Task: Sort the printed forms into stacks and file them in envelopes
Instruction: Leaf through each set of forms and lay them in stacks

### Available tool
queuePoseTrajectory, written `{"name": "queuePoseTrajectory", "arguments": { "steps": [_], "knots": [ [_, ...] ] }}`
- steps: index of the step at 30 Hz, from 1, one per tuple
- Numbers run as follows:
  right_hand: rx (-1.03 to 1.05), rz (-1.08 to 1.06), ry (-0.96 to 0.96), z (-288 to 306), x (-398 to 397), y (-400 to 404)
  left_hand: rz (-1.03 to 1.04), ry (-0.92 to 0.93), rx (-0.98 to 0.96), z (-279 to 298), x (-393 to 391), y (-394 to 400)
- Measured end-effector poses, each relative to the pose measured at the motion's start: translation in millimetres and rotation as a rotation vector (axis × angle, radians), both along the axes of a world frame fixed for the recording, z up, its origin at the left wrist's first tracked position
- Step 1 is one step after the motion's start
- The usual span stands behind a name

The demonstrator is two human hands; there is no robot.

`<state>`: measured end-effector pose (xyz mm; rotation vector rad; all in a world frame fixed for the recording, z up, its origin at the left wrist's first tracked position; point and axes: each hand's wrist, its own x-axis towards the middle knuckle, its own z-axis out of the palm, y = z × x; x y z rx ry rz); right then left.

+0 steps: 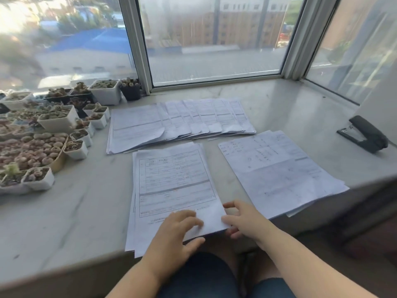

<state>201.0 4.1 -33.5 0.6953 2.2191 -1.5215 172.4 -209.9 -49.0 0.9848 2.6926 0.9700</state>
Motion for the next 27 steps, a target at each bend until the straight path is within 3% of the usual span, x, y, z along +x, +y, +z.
{"name": "queuePoseTrajectory", "arguments": {
  "steps": [4,8,16,27],
  "knots": [
    [-0.180,-0.127,0.030,1,7,1,0.004,-0.059,0.082,-3,-4,-3],
    [-0.234,-0.152,0.046,0,9,5,0.042,-0.186,0.163,-5,-8,-8],
    [-0.145,-0.127,0.122,-7,2,10,0.316,-0.257,0.354,-10,-10,-1],
    [-0.151,-0.006,0.190,2,-5,11,0.434,-0.244,0.480,-21,-11,7]
  ]
}}
